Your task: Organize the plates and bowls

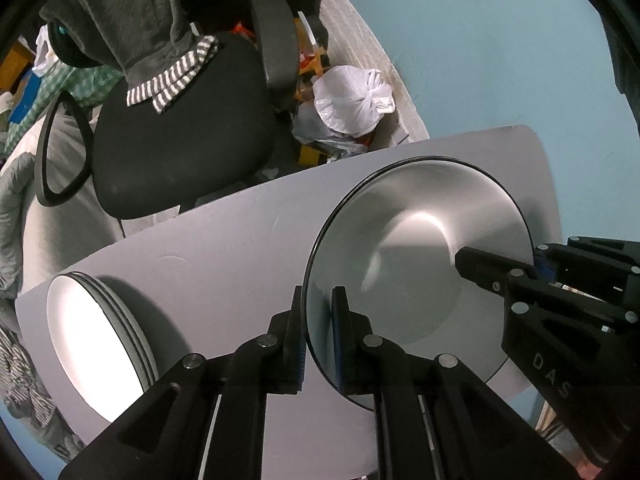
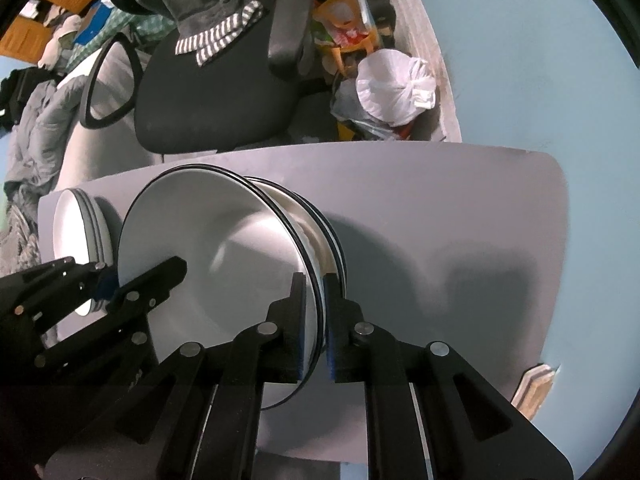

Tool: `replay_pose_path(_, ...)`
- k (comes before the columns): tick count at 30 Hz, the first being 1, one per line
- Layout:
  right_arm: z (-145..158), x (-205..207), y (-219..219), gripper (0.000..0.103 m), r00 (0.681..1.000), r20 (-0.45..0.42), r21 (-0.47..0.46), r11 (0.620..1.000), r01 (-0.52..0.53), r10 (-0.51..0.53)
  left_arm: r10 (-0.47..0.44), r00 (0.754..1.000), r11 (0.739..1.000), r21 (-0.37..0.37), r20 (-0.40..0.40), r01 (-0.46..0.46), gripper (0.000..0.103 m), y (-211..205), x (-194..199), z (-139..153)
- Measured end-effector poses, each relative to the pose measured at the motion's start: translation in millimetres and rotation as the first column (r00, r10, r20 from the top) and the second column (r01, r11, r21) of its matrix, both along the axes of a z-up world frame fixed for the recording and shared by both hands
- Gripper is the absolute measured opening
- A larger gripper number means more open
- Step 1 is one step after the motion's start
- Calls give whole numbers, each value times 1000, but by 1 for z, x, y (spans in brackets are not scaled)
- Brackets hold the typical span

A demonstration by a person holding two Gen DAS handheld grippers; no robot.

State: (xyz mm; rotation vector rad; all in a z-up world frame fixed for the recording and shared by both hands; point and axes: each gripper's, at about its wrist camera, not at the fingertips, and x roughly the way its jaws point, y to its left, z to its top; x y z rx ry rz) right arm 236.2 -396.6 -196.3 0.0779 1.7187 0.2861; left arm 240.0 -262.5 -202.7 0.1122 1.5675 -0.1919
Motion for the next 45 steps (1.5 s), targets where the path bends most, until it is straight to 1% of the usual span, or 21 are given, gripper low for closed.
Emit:
replay_pose_path(3, 0, 0, 1, 10, 1000, -8, -11, 1000, -10, 10, -3, 1000, 1000, 12, 8, 3, 18, 1, 1, 2)
replay_pose_path(5, 0, 0, 2, 10, 1000, -10, -18, 1000, -13, 13, -3, 1000, 1000, 21, 16, 3, 29, 2, 2, 3)
replay_pose_path(6, 0, 0, 3, 11, 1000, -10, -21, 1000, -14, 14, -4, 1000, 1000, 29, 21, 3, 31, 2, 2, 4)
replay_pose_path(8, 0, 0, 4, 11, 1000, -15, -25, 1000, -15, 15, -6, 1000, 999, 33, 22, 5, 31, 3, 2, 4)
replay_pose_path(11, 1, 0, 5, 15, 1000, -22, -29, 999, -13, 12, -4, 1000, 999, 32, 24, 3, 32, 5, 3, 4)
replay_pose_path(13, 3, -1, 6, 22, 1000, -25, -19, 1000, -6, 5, -4, 1000, 999, 33, 31, 3, 35, 6, 3, 6)
replay_pose_path(16, 3, -2, 7, 28, 1000, -26, -12, 1000, 2, -3, -2, 999, 999, 39, 39, 1, 40, 8, 4, 7)
replay_pose_path(21, 5, -1, 6, 29, 999, -28, -12, 1000, 16, -16, 5, 999, 1000, 29, 38, -7, 42, 9, 3, 8)
replay_pose_path(25, 8, -3, 5, 30, 999, -26, -11, 1000, 26, -27, 1, 999, 1000, 31, 41, -2, 46, 9, 2, 10)
replay_pose_path(27, 10, -4, 3, 32, 999, -24, -2, 999, 41, -41, 1, 999, 1000, 25, 40, -2, 46, 11, 2, 11)
replay_pose_path(29, 15, -3, 1, 38, 999, -6, -4, 999, 54, -54, 2, 999, 1000, 21, 43, -3, 48, 12, 2, 13)
replay_pose_path(30, 17, -3, 1, 45, 998, 4, -8, 998, 57, -57, 3, 999, 1000, 12, 45, -4, 48, 12, 2, 15)
replay_pose_path(31, 19, -3, 0, 48, 998, 12, -8, 998, 61, -61, 4, 999, 1000, 14, 50, -4, 48, 12, 2, 16)
replay_pose_path(34, 25, -1, -2, 48, 997, 23, 4, 997, 73, -73, 1, 998, 1000, 13, 63, -1, 48, 13, 2, 22)
replay_pose_path(36, 31, -2, -2, 48, 996, 40, -6, 997, 75, -75, 1, 997, 1000, 10, 74, -1, 48, 14, 1, 28)
replay_pose_path(38, 40, -4, -1, 48, 995, 67, -24, 997, 69, -67, 5, 996, 1000, 8, 90, -6, 51, 16, -1, 36)
replay_pose_path(40, 47, -5, -1, 56, 994, 94, -35, 998, 58, -54, 12, 994, 1000, 2, 111, -12, 54, 19, -4, 46)
replay_pose_path(42, 57, -6, -1, 60, 991, 129, -53, 998, 46, -39, 11, 991, 1000, -3, 131, -11, 58, 21, -7, 55)
replay_pose_path(43, 62, -8, -2, 61, 989, 144, -63, 997, 44, -35, 8, 990, 1000, -4, 141, -8, 61, 21, -9, 61)
replay_pose_path(45, 68, -9, -3, 62, 986, 160, -67, 997, 48, -36, 4, 987, 1000, -9, 159, -3, 63, 23, -12, 69)
